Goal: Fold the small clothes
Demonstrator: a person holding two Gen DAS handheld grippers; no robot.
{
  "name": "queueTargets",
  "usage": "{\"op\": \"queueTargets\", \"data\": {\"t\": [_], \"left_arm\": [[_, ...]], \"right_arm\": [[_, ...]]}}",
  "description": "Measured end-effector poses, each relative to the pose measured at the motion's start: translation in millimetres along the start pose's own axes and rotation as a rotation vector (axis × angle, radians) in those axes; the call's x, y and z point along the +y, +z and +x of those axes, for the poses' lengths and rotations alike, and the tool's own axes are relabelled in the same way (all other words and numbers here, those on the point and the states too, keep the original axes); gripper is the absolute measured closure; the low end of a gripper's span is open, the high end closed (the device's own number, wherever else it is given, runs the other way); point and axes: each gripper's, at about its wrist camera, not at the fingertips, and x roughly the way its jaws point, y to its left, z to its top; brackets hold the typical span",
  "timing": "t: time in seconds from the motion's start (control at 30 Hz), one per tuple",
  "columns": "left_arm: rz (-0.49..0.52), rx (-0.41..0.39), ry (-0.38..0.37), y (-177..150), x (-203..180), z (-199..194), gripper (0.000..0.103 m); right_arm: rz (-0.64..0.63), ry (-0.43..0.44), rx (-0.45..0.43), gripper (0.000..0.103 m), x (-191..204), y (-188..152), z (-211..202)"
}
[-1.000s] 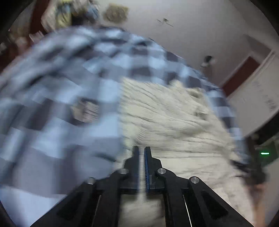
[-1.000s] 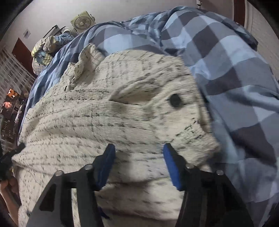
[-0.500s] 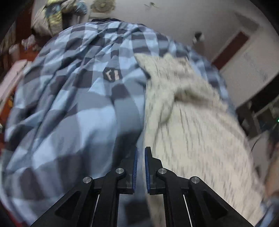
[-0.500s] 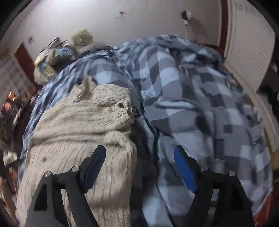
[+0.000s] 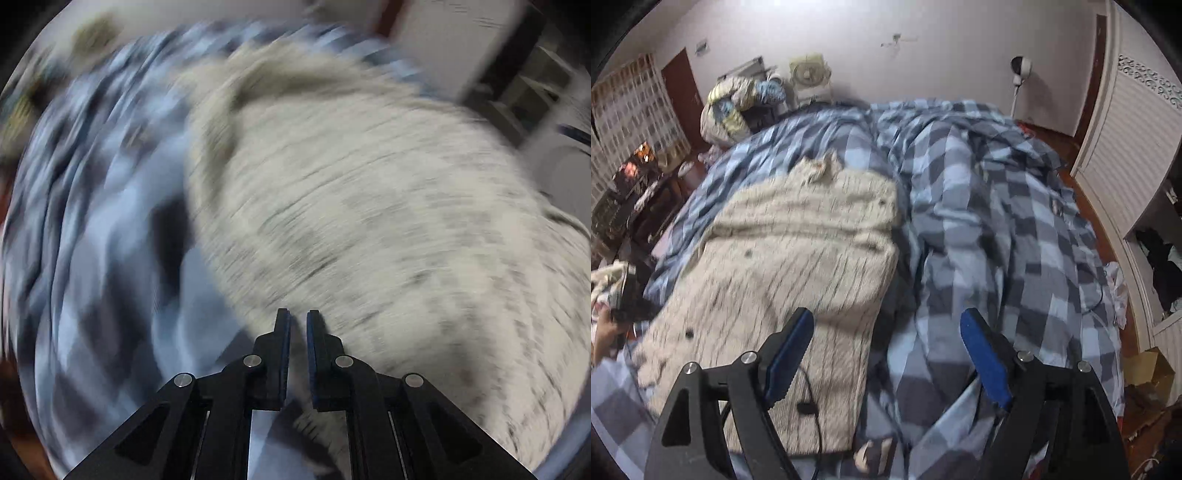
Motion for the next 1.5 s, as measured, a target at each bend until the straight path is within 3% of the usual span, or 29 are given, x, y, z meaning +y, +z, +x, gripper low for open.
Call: {"op": "queueTargets", "data": {"t": [0.1,0.17,0.2,0.3,0.37,0.47,0.57,0.7,0.77,0.87,1.0,1.1,1.2,1.27,1.37,1.43,1.5], "left_arm": [[0.001,-0.063,0.040,5,3,-12,0.082],[-0.016,-0.137,0.006,3,10,-22,0.003],[-0.031,-0.216,-0.038,1,15,-31,0.000],[-0.122,-0.302,-0.065,1,27,-32,0.000],[-0.157,-0.305,-0.064,1,30,-28,0.000],[-0.177,-0.228,-0.123,2,22,-5,0.000],[-0.162,-0.184,-0.136,-1,3,20,0.000],[-0.369,-0.261,-0.260,-7,18,45,0.000],[-0.418,-0.291,-0.291,-13,20,46,0.000],[-0.432,-0.309,-0.269,-19,19,43,0.000],[-0.451,-0.244,-0.240,-19,17,39,0.000],[-0.487,-0.229,-0.259,-19,26,36,0.000],[-0.668,-0.167,-0.192,-24,51,31,0.010],[-0.777,-0.109,-0.153,-28,68,21,0.023],[-0.858,-0.137,-0.029,-35,76,-14,0.024],[-0.819,-0.168,0.065,-34,68,-36,0.024],[-0.694,-0.169,0.165,-27,55,-50,0.022]], "right_arm": [[0.004,0.063,0.052,0.024,11,-17,12],[0.001,0.087,0.122,0.024,18,-26,28],[-0.009,0.094,0.142,0.024,22,-27,34],[-0.034,0.093,0.172,0.024,31,-29,51],[-0.027,0.095,0.177,0.024,32,-28,56],[-0.007,0.117,0.173,0.024,30,-27,58],[0.007,0.123,0.156,0.024,32,-28,53],[0.008,0.129,0.160,0.024,35,-33,52],[0.006,0.126,0.160,0.024,36,-34,54],[0.026,0.135,0.168,0.024,36,-36,61],[0.076,0.186,0.224,0.024,33,-42,78],[0.077,0.180,0.230,0.024,32,-44,82],[0.097,0.157,0.232,0.024,27,-44,82],[0.117,0.146,0.237,0.024,22,-44,83],[0.129,0.123,0.233,0.024,18,-42,81],[0.126,0.106,0.219,0.024,17,-39,79],[0.130,0.096,0.199,0.024,17,-36,76]]}}
